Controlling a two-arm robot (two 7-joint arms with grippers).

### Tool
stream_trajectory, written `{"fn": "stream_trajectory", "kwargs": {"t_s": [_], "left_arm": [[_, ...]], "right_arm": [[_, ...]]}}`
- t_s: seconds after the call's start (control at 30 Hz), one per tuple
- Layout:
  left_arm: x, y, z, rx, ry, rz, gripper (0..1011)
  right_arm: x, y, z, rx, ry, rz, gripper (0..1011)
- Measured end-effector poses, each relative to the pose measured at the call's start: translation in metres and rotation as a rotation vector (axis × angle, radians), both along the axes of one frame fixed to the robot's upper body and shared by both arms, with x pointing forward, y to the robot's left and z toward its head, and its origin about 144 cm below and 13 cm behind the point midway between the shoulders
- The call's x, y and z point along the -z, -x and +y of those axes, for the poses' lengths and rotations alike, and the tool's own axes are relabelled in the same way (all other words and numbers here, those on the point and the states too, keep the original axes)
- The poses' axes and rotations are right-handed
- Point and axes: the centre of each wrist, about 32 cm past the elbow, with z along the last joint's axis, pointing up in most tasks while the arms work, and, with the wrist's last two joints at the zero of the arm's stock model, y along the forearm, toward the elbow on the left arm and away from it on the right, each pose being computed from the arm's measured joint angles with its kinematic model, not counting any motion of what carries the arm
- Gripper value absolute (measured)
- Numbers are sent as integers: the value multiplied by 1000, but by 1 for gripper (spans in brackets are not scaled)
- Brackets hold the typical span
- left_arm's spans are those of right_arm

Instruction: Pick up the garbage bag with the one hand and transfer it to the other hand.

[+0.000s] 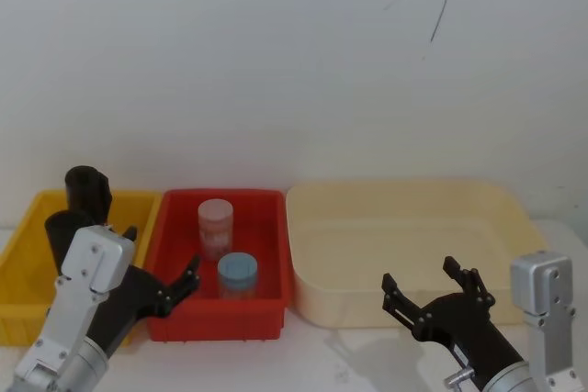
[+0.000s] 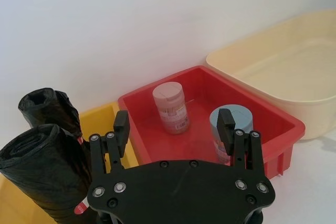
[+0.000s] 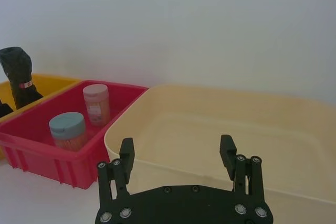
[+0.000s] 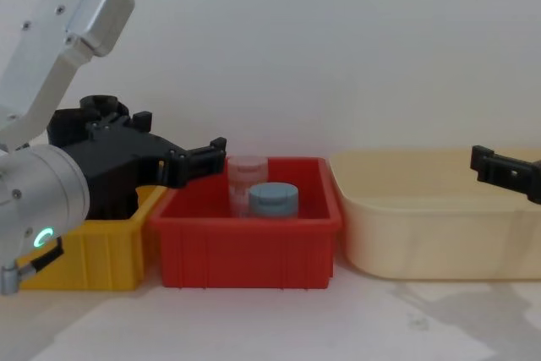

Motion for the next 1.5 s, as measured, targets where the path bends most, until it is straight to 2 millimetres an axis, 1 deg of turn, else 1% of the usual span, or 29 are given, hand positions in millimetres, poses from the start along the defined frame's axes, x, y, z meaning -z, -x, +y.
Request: {"fn": "stream_trajectory", "kwargs": {"t_s": [1.5], "left_arm": [[0, 0, 0, 0, 0, 0, 1002]], "right_arm": [[0, 0, 0, 0, 0, 0, 1001]]}}
